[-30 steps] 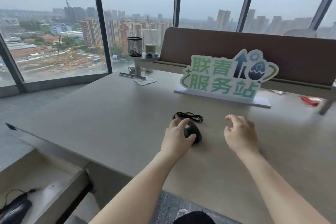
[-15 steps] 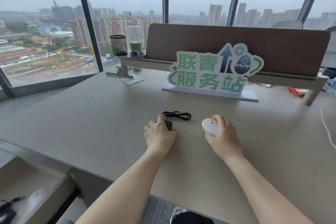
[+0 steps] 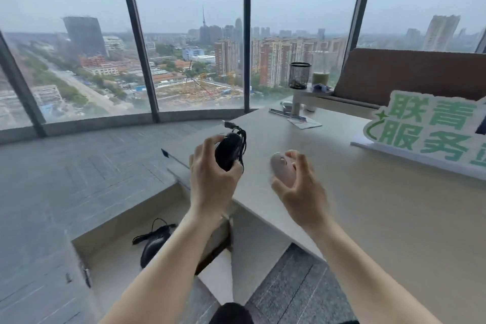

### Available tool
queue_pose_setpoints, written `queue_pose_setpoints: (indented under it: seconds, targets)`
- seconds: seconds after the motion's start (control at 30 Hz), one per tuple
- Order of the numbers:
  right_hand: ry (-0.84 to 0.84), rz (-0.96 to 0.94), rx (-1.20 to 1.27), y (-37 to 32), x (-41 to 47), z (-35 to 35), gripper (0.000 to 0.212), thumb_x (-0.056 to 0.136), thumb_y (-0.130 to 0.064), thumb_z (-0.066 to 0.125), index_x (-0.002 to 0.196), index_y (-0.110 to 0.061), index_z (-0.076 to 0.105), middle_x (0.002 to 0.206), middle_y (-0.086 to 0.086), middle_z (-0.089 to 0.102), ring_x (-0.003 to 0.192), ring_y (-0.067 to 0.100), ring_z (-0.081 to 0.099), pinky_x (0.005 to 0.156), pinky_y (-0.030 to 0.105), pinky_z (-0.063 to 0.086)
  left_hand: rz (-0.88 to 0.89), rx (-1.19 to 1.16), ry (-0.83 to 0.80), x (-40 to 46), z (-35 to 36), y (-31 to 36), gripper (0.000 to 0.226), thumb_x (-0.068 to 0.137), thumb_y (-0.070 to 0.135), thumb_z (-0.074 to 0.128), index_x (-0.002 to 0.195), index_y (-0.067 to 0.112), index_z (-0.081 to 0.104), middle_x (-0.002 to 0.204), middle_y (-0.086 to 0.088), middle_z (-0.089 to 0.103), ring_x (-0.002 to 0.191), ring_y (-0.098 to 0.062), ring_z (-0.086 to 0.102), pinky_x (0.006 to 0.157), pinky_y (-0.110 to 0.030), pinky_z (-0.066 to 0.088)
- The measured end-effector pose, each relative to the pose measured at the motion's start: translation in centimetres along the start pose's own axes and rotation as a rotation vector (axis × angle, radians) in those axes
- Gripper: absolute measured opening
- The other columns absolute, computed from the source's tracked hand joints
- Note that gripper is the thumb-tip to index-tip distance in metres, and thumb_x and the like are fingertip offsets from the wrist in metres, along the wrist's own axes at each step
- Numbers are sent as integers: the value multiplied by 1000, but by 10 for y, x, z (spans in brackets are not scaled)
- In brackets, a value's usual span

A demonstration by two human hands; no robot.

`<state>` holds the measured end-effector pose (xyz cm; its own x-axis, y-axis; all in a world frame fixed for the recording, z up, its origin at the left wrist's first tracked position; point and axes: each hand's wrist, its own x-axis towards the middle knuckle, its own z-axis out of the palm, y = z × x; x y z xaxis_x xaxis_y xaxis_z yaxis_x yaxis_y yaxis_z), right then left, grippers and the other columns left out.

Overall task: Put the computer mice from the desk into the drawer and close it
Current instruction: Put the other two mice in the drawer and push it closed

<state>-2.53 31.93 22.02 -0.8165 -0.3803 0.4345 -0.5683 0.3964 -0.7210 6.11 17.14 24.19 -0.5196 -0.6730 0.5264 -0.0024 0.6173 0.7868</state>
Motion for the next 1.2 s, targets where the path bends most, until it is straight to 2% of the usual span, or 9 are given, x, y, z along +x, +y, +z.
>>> queue_pose_setpoints:
  seconds: [0.13, 0.23, 0.37, 0.5, 0.67, 0.8, 0.9, 1.07, 1.2]
  targets:
    - [-253, -20, 44, -37, -15, 93, 49, 86, -39, 62, 128, -33, 37, 125, 2, 56, 83, 16, 53, 58, 27, 38, -102, 154, 101, -2, -64, -67, 42, 76, 19, 63, 113, 32, 50, 113, 1, 56, 106, -19, 45, 82, -27, 37]
    - [-474, 9, 5, -55, -33, 160, 48, 87, -41, 56, 129, -34, 34, 122, 6, 53, 86, 25, 59, 67, 35, 46, -276, 352, 122, -9, -96, -133, 45, 75, 18, 63, 119, 23, 52, 119, -8, 58, 109, -27, 47, 95, -38, 38]
    - [-688, 131, -99, -67, -51, 236, 57, 81, -38, 54, 132, -28, 31, 126, 9, 45, 103, 33, 57, 85, 42, 49, -571, 534, 17, -24, -120, -205, 58, 77, 21, 61, 134, 23, 48, 133, -14, 51, 120, -35, 43, 104, -41, 33]
    - [-810, 235, -230, -60, -55, 294, 60, 77, -31, 49, 133, -23, 30, 127, 16, 47, 108, 36, 52, 90, 46, 49, -701, 672, -155, -34, -127, -256, 61, 82, 25, 56, 141, 26, 39, 142, -15, 39, 124, -37, 37, 103, -43, 38]
    - [-859, 277, -478, -38, -47, 338, 64, 80, -27, 46, 140, -17, 28, 135, 20, 47, 120, 34, 49, 93, 42, 44, -780, 830, -322, -35, -118, -291, 49, 87, 19, 54, 134, 21, 41, 138, -15, 37, 122, -34, 39, 97, -39, 39]
    - [-976, 332, -658, -17, -44, 361, 68, 81, -25, 47, 144, -18, 23, 131, 18, 54, 115, 33, 54, 94, 40, 47, -892, 853, -448, -41, -103, -318, 40, 87, 14, 54, 127, 14, 45, 134, -16, 39, 122, -35, 38, 96, -38, 41]
    - [-988, 310, -698, -12, -45, 365, 59, 83, -24, 48, 139, -17, 30, 128, 16, 56, 112, 32, 57, 89, 38, 48, -937, 831, -481, -45, -102, -326, 45, 88, 15, 55, 131, 14, 42, 135, -16, 37, 123, -36, 37, 96, -39, 42]
    - [-977, 282, -634, -17, -40, 363, 51, 89, -31, 47, 136, -15, 35, 131, 15, 55, 116, 34, 55, 87, 40, 46, -899, 690, -379, -33, -108, -317, 46, 90, 27, 58, 131, 12, 44, 138, -15, 38, 126, -37, 38, 98, -42, 40]
    - [-773, 122, -345, -24, -45, 333, 36, 91, -18, 39, 126, -15, 49, 121, 10, 60, 107, 28, 55, 81, 37, 46, -627, 507, -114, -18, -127, -297, 38, 92, 17, 49, 129, 13, 54, 134, -12, 51, 123, -30, 46, 102, -36, 36]
